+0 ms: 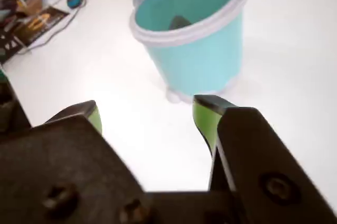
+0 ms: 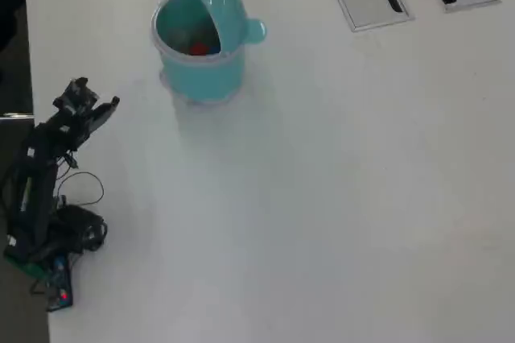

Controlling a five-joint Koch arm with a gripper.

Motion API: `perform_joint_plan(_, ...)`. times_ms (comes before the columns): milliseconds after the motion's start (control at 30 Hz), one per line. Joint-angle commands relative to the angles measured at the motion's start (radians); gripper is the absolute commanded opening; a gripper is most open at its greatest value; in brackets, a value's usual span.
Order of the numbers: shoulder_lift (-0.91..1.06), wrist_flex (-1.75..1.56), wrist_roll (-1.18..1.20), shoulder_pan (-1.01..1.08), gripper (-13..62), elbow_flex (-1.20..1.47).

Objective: Grasp RGB lego blocks and put them in the bin one by one.

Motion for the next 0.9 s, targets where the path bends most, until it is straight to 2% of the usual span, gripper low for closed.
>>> perform_joint_plan(0,0.064,-0.129,0.035,0.0,32.6,-0.018)
perform_joint_plan(867,0.063,-0.821,0.368,0.227,34.0,0.365)
